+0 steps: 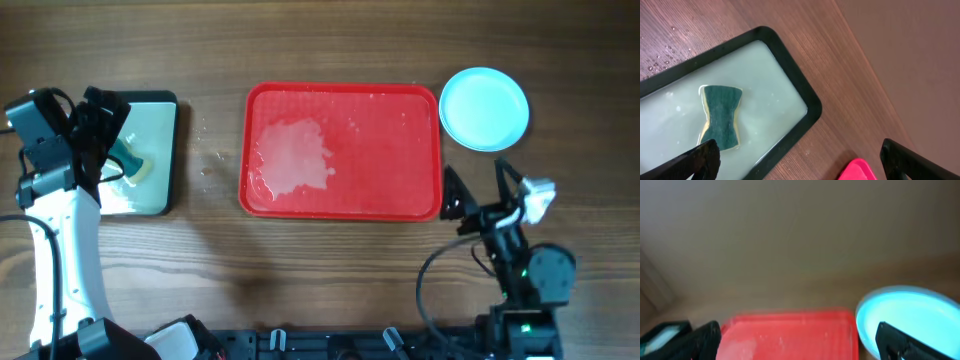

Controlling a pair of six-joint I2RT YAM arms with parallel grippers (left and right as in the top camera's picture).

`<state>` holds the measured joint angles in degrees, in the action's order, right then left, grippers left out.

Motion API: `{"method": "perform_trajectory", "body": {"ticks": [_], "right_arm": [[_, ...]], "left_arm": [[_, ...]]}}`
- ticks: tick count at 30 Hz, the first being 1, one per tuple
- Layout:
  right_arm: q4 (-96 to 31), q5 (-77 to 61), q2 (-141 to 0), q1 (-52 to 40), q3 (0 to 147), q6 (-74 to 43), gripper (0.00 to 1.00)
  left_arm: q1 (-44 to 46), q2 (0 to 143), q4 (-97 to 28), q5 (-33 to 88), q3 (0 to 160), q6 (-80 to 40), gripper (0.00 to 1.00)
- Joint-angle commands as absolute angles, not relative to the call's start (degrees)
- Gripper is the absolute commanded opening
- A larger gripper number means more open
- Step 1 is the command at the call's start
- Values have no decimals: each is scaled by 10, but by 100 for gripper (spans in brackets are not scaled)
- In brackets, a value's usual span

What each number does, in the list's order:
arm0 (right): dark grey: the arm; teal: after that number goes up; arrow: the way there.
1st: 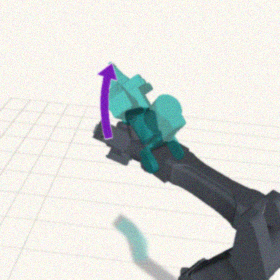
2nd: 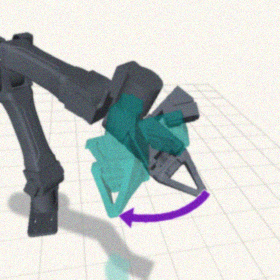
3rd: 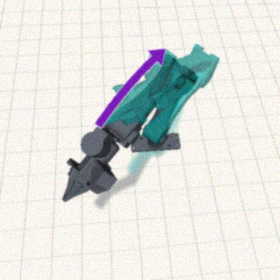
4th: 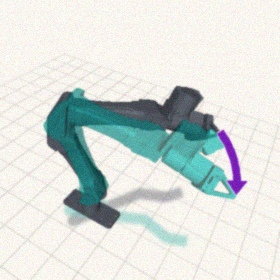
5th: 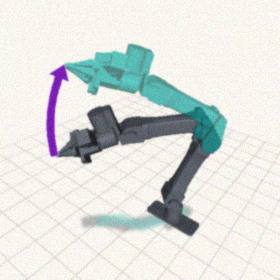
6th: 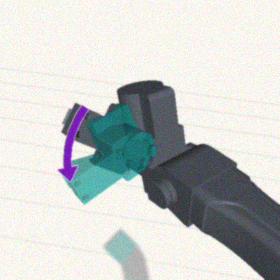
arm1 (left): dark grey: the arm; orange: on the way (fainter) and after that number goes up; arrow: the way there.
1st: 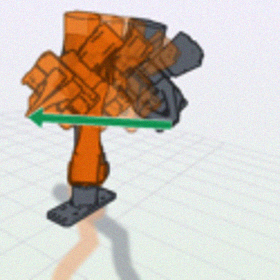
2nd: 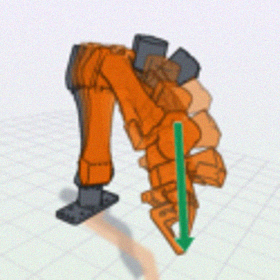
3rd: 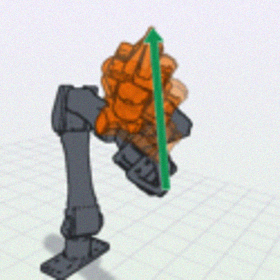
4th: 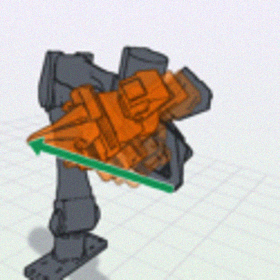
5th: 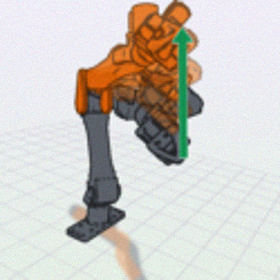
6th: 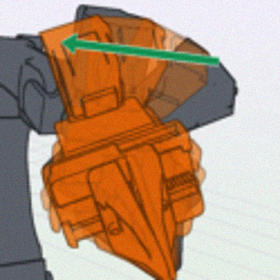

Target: Clean dirty plates on tray and stack at the side

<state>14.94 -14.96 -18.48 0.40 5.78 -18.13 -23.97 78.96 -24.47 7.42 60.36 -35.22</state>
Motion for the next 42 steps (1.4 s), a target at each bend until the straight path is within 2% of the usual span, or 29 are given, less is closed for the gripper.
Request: {"method": "perform_trajectory", "body": {"ticks": [1,6,10,13,21,27,42], "right_arm": [[165,-118,-111,2,4,-221,100],[112,-83,-47,2,3,-195,100],[23,-54,-1,2,3,-178,100],[1,-40,-2,2,3,-173,100],[0,-40,-2,2,3,17,100],[1,-43,-5,2,3,-19,100],[1,-43,-6,2,3,-17,100]], "left_arm": [[-242,792,-243,77,603,-352,100],[-242,792,-243,77,603,-352,100],[-242,792,-243,77,603,-352,100],[-242,792,-243,77,603,-352,100],[-242,792,-243,77,603,-352,100],[-242,792,-243,77,603,-352,100],[-242,792,-243,77,603,-352,100]]}}
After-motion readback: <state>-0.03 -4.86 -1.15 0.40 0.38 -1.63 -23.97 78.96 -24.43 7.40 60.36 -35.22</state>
